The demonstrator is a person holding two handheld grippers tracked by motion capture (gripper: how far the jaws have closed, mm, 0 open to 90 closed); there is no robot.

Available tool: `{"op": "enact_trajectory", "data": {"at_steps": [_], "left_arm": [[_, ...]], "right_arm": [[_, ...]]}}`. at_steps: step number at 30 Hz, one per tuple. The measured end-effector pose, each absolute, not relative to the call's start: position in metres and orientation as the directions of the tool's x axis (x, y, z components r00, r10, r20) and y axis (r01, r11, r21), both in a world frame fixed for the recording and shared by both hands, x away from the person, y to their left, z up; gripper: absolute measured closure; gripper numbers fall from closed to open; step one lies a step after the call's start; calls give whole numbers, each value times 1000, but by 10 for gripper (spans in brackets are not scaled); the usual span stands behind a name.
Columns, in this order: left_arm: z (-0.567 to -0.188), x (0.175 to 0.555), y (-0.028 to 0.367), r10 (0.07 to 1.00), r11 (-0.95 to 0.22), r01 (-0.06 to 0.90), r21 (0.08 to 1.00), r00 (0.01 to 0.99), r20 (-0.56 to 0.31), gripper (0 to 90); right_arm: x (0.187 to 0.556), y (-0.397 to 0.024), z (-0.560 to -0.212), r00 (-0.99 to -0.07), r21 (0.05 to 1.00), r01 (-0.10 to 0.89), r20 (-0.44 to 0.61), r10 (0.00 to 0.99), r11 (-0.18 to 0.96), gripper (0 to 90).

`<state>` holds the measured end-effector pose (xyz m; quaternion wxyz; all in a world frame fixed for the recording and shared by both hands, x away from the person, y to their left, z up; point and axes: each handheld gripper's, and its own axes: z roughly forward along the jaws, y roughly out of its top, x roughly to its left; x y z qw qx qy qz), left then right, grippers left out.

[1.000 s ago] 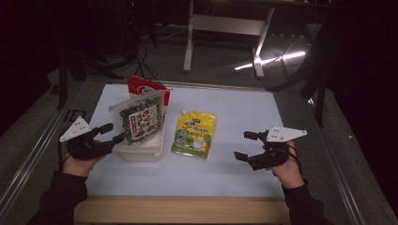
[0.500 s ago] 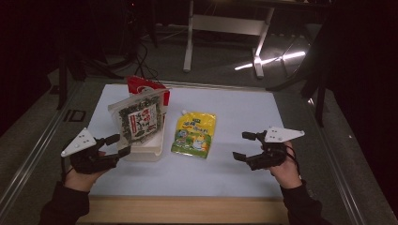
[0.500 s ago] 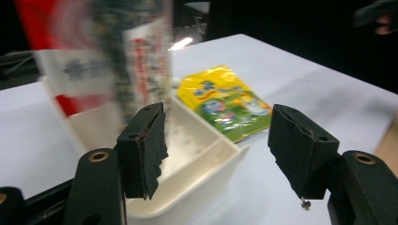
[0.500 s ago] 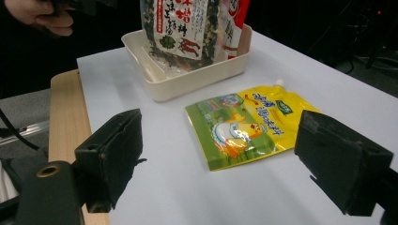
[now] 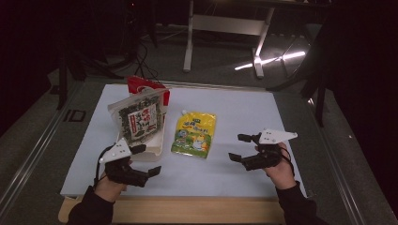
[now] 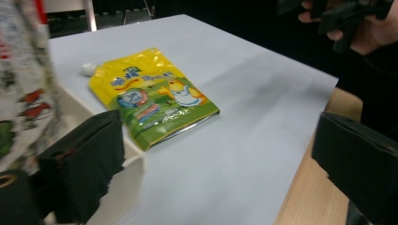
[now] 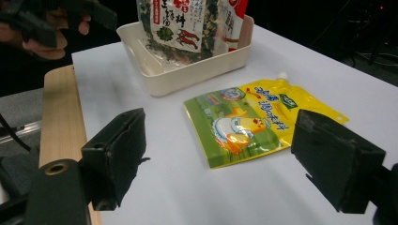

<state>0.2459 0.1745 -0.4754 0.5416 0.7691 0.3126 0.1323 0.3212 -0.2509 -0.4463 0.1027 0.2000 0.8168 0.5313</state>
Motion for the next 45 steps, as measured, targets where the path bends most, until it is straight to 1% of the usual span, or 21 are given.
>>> {"op": "enact_trajectory", "data": {"at_steps": [3, 12, 14, 20, 21, 23, 27, 29, 34, 41, 45], "left_arm": [[-480, 243, 166, 623, -246, 318, 915, 776, -102, 33], [-491, 242, 159, 610, -245, 341, 907, 782, -129, 33], [-494, 241, 157, 609, -243, 342, 908, 782, -132, 33], [-500, 236, 149, 595, -255, 326, 910, 795, -118, 33], [-500, 235, 148, 592, -262, 320, 910, 799, -110, 33], [-501, 233, 146, 591, -275, 307, 911, 801, -91, 33], [-501, 230, 143, 584, -279, 292, 915, 808, -79, 33], [-500, 230, 144, 580, -272, 282, 920, 811, -77, 33], [-501, 230, 145, 583, -263, 285, 922, 808, -83, 33], [-503, 228, 145, 585, -265, 284, 921, 807, -81, 33], [-504, 228, 146, 586, -264, 285, 922, 806, -81, 33]], "right_arm": [[321, -250, -448, -901, 908, 219, 48, 432, 356, 179], [321, -244, -456, -907, 900, 227, 55, 418, 372, 203], [322, -242, -458, -908, 898, 244, 79, 412, 366, 203], [324, -236, -464, -912, 882, 243, 65, 406, 404, 175], [326, -234, -466, -915, 884, 253, 87, 394, 392, 161], [327, -232, -467, -911, 885, 256, 87, 404, 388, 155], [331, -228, -469, -905, 883, 279, 110, 411, 379, 141], [332, -225, -470, -902, 876, 282, 103, 419, 390, 141], [341, -217, -471, -893, 865, 316, 131, 431, 390, 149], [351, -197, -469, -884, 873, 316, 130, 449, 370, 128], [359, -185, -468, -882, 868, 319, 124, 455, 381, 152]]}}
